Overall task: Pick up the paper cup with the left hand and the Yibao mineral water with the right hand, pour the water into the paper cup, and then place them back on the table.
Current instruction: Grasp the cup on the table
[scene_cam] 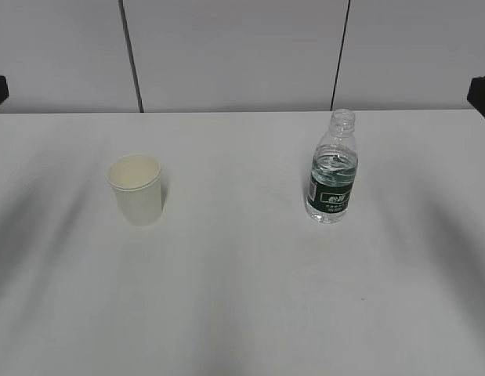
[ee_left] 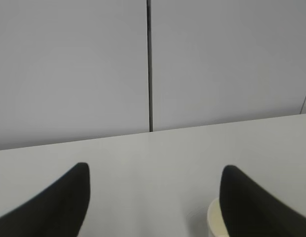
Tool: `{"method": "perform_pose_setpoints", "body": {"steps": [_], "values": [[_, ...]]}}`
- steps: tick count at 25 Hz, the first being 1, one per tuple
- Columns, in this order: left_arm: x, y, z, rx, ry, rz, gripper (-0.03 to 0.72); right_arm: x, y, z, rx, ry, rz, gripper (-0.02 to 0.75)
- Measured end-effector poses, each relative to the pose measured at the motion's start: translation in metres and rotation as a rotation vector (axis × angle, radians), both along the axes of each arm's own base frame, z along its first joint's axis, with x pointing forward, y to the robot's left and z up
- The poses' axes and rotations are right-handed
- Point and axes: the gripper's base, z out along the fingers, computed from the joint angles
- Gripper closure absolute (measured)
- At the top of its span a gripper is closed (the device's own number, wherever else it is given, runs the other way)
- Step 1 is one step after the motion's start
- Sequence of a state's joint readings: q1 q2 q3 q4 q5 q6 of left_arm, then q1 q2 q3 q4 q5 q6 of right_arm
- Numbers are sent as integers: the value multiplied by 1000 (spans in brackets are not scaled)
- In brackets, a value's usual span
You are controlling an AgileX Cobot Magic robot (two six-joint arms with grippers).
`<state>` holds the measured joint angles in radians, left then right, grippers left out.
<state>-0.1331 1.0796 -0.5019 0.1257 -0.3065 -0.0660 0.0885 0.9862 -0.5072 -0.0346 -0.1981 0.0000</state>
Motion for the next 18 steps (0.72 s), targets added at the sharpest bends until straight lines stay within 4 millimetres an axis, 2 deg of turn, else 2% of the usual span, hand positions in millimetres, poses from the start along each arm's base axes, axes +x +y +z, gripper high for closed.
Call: {"method": "perform_pose_setpoints", "body": {"steps": [3, 11, 14, 15, 17, 18], "values": [[-1, -1, -15, -19, 3, -6, 202, 6, 1, -8, 3, -17, 2, 167], [-20, 0, -44, -68, -1, -18, 241, 16, 2, -22, 2, 3, 4, 167], [-22, -2, -51, -67, -4, -39, 244, 20, 3, -31, 16, -27, 6, 167], [-22, -2, -53, -68, -4, -49, 245, 21, 3, -41, 42, -36, 4, 167], [-21, -6, -56, -57, 3, -84, 244, 21, 3, -36, 73, -92, 3, 167], [-21, -7, -57, -47, 3, -104, 244, 19, 4, -55, 75, -45, 11, 167]]}}
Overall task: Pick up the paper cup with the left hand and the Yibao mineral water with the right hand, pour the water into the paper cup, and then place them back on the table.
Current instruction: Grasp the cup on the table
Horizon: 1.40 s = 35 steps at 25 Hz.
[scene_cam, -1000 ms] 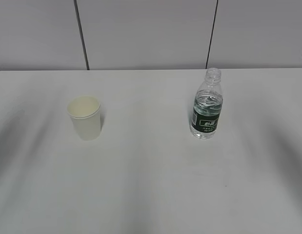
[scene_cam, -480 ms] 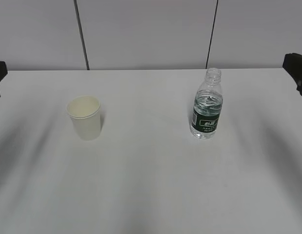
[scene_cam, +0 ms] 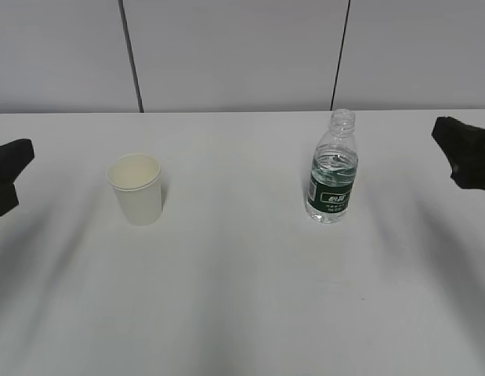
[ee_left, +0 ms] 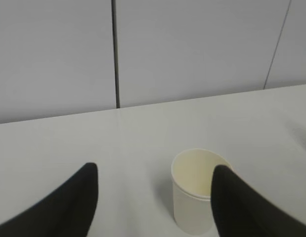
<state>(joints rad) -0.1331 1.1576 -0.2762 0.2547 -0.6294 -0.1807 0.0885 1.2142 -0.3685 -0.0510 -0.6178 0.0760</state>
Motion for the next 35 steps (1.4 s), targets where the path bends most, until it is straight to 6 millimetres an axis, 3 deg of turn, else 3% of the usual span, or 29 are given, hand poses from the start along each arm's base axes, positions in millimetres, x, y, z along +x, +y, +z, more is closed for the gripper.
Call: {"method": "perform_pose_setpoints", "body": {"steps": [10, 20, 27, 35], "values": [[8, -9, -22, -31, 32, -78, 244, -4, 7, -29, -30, 12, 80, 167], [15, -20, -68, -71, 59, -195, 244, 7, 12, -42, -18, -37, 125, 167], [16, -21, -108, -3, 202, -214, 244, 13, 14, -54, 1, -65, 142, 167], [14, -24, -112, 20, 211, -261, 244, 17, 16, -69, 6, -28, 157, 167]]}}
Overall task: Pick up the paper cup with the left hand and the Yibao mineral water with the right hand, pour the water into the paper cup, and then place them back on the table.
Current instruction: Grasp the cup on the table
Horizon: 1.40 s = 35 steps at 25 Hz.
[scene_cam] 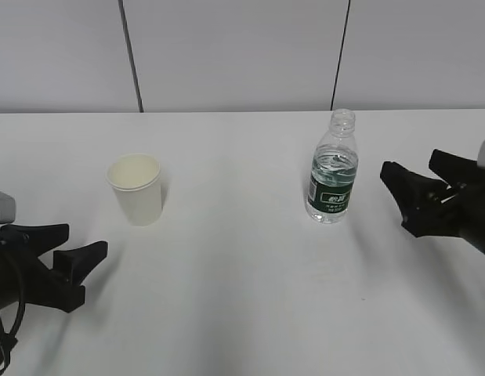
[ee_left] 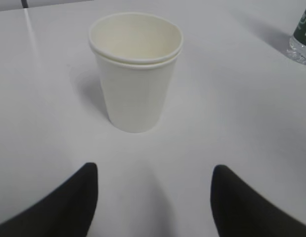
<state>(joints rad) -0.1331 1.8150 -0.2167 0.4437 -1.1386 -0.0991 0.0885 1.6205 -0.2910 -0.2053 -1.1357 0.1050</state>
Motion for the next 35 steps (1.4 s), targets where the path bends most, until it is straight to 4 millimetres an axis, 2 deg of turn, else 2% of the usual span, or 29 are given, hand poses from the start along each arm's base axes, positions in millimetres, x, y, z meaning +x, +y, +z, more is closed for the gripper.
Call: {"method": "perform_pose_setpoints", "body": {"steps": [11, 13, 18, 20, 27, 35], "values": [[6, 1, 2, -4, -17, 17, 241, 1, 1, -5, -3, 20, 6, 167], [11, 0, 4, -5, -35, 23, 217, 1, 1, -5, -3, 20, 6, 167], [30, -2, 7, -14, -78, 28, 73, 1, 1, -5, -3, 20, 6, 167], [36, -3, 2, -14, -72, 29, 55, 1, 1, -5, -3, 20, 6, 167], [57, -7, -16, -9, -47, 21, 47, 1, 1, -5, -3, 20, 6, 167], [83, -29, -25, -21, -82, -13, 46, 1, 1, -5, -3, 20, 6, 167]]}}
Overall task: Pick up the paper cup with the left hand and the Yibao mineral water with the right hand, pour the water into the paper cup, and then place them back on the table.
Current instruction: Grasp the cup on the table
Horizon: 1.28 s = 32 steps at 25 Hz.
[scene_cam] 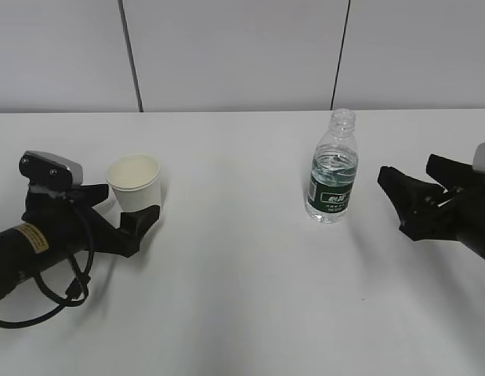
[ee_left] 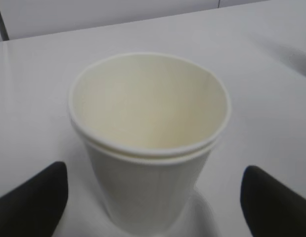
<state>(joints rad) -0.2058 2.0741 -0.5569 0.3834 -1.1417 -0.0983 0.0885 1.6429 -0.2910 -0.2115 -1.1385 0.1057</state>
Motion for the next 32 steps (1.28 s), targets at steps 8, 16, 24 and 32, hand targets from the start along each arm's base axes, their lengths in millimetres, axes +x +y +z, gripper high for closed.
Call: {"method": "perform_pose_setpoints", "body": {"steps": [8, 16, 24, 32], "values": [[19, -8, -3, -11, -34, 5, 61, 0, 0, -3, 9, 14, 0, 132], [20, -8, -7, -8, -23, 13, 83, 6, 1, -19, 21, 79, 1, 120], [20, -8, -7, -9, -24, 14, 95, 29, 7, -34, 21, 106, 47, 120], [20, -8, -7, -9, -24, 14, 95, 56, 13, -52, 8, 115, 92, 119]]}}
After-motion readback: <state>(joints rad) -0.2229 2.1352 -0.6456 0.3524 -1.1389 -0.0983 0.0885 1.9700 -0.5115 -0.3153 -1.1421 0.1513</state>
